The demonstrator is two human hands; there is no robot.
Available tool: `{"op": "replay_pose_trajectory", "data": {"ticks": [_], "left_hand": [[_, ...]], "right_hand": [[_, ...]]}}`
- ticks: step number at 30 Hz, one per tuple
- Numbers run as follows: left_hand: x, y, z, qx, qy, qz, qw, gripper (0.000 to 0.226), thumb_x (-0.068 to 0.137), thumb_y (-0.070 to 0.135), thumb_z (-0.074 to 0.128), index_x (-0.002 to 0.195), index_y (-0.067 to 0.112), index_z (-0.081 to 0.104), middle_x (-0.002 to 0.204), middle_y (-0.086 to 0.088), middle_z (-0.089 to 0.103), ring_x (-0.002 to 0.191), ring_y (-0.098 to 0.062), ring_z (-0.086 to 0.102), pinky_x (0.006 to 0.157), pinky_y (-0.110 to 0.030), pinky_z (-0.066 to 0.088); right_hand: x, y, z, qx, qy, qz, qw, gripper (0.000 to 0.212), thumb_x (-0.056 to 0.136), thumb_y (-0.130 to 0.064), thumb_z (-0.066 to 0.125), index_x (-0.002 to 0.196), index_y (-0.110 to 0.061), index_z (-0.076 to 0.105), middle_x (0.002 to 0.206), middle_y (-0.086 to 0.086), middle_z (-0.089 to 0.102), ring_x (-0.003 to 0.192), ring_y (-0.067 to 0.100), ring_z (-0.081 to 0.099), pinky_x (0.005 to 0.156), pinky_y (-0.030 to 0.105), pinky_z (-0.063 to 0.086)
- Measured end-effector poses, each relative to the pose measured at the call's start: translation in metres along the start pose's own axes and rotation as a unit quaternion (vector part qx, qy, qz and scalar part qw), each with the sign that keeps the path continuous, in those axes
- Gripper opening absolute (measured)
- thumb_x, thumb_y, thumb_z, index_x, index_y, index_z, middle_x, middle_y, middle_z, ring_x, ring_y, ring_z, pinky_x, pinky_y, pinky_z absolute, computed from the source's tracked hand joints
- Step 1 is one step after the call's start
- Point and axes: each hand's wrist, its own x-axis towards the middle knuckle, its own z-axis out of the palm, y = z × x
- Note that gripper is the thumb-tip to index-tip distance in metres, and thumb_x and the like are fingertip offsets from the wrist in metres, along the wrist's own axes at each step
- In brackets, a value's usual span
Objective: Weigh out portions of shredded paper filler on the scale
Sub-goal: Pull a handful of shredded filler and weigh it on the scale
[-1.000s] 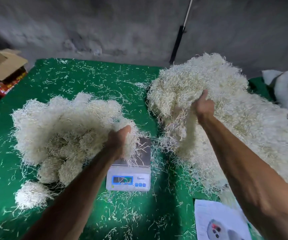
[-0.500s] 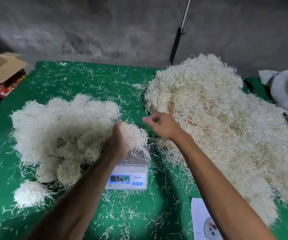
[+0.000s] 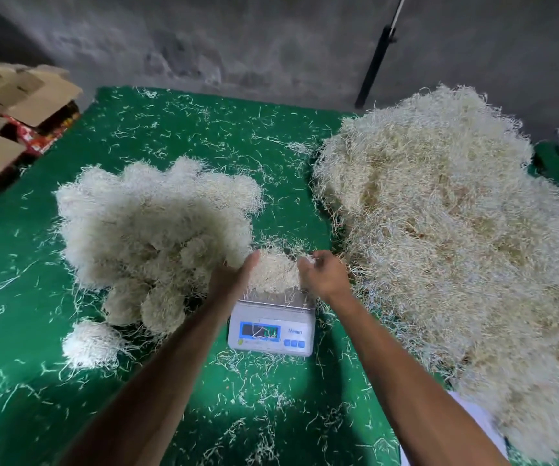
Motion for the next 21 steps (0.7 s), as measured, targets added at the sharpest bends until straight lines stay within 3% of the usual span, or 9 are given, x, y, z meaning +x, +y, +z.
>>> {"op": "replay_pose_trajectory", "data": {"ticks": [1, 3, 5, 8, 10, 12, 14, 18, 21], "left_hand": [[0.001, -0.002, -0.002, 0.018, -0.002, 0.008, 1.0, 0.084, 0.071, 0.086, 0.062, 0.103, 0.008, 0.068, 0.067, 0.001, 0.062, 0.05, -0.005, 0.044, 0.034, -0.014, 0.032], [0.001, -0.003, -0.007, 0.055, 0.004, 0.054, 0.997, 0.072, 0.071, 0.094, 0.048, 0.056, 0.023, 0.047, 0.04, 0.01, 0.043, 0.036, -0.007, 0.034, 0.04, -0.017, 0.029], [-0.002, -0.002, -0.014, 0.057, 0.012, 0.073, 0.996, 0.07, 0.078, 0.089, 0.045, 0.051, 0.025, 0.035, 0.034, 0.011, 0.033, 0.031, -0.005, 0.03, 0.039, -0.018, 0.026], [-0.009, -0.006, -0.021, 0.013, 0.014, 0.07, 0.997, 0.073, 0.076, 0.093, 0.037, 0.06, 0.023, 0.05, 0.046, 0.016, 0.048, 0.039, 0.002, 0.042, 0.05, -0.021, 0.039], [-0.012, -0.011, -0.024, -0.024, -0.011, 0.058, 0.998, 0.088, 0.081, 0.091, 0.035, 0.109, 0.016, 0.072, 0.1, 0.004, 0.073, 0.089, -0.005, 0.067, 0.079, -0.034, 0.057], [-0.02, -0.012, -0.029, -0.043, -0.021, 0.051, 0.998, 0.098, 0.083, 0.09, 0.034, 0.146, 0.017, 0.051, 0.144, -0.01, 0.057, 0.126, -0.024, 0.057, 0.101, -0.042, 0.052], [-0.03, -0.011, -0.034, -0.053, -0.028, 0.05, 0.997, 0.106, 0.079, 0.093, 0.033, 0.149, 0.015, 0.047, 0.147, -0.014, 0.054, 0.128, -0.026, 0.055, 0.103, -0.038, 0.048], [-0.036, -0.012, -0.04, -0.068, -0.023, 0.048, 0.996, 0.11, 0.077, 0.094, 0.036, 0.142, 0.006, 0.053, 0.136, -0.017, 0.061, 0.118, -0.026, 0.062, 0.099, -0.046, 0.054], [-0.036, -0.013, -0.042, -0.075, -0.036, 0.036, 0.996, 0.105, 0.08, 0.09, 0.041, 0.142, 0.006, 0.051, 0.138, -0.018, 0.059, 0.121, -0.028, 0.061, 0.097, -0.05, 0.056]], "right_hand": [[0.001, 0.004, 0.0, -0.008, 0.006, -0.011, 1.0, 0.043, 0.099, -0.053, 0.057, 0.119, -0.015, 0.061, 0.083, -0.001, 0.07, 0.064, 0.007, 0.07, 0.054, 0.02, 0.056], [0.001, 0.007, -0.005, 0.012, 0.027, -0.017, 0.999, 0.034, 0.099, -0.058, 0.053, 0.093, -0.026, 0.062, 0.081, -0.003, 0.072, 0.06, 0.004, 0.069, 0.057, 0.025, 0.06], [-0.002, 0.005, -0.01, 0.032, 0.043, -0.021, 0.998, 0.037, 0.098, -0.063, 0.049, 0.095, -0.028, 0.06, 0.086, -0.006, 0.071, 0.065, 0.002, 0.067, 0.055, 0.017, 0.053], [-0.011, 0.001, -0.012, 0.063, 0.048, -0.023, 0.997, 0.047, 0.099, -0.066, 0.044, 0.109, -0.024, 0.063, 0.093, -0.007, 0.069, 0.077, 0.005, 0.069, 0.066, 0.018, 0.05], [-0.018, 0.0, -0.011, 0.074, 0.045, -0.022, 0.996, 0.045, 0.101, -0.064, 0.041, 0.107, -0.024, 0.062, 0.093, -0.006, 0.069, 0.079, 0.006, 0.068, 0.071, 0.022, 0.052], [-0.026, 0.0, -0.01, 0.078, 0.041, -0.023, 0.996, 0.051, 0.102, -0.061, 0.039, 0.114, -0.017, 0.063, 0.097, -0.004, 0.068, 0.084, 0.011, 0.068, 0.074, 0.022, 0.05], [-0.033, -0.001, -0.009, 0.073, 0.042, -0.023, 0.996, 0.056, 0.104, -0.059, 0.038, 0.12, -0.011, 0.063, 0.104, 0.001, 0.069, 0.091, 0.018, 0.068, 0.078, 0.025, 0.049], [-0.044, -0.002, -0.01, 0.073, 0.042, -0.03, 0.996, 0.045, 0.106, -0.052, 0.039, 0.102, -0.015, 0.064, 0.093, 0.001, 0.07, 0.079, 0.014, 0.068, 0.058, 0.016, 0.042], [-0.047, -0.002, -0.01, 0.073, 0.041, -0.026, 0.996, 0.044, 0.107, -0.05, 0.038, 0.107, -0.013, 0.062, 0.092, -0.003, 0.068, 0.077, 0.01, 0.066, 0.056, 0.016, 0.04]]}}
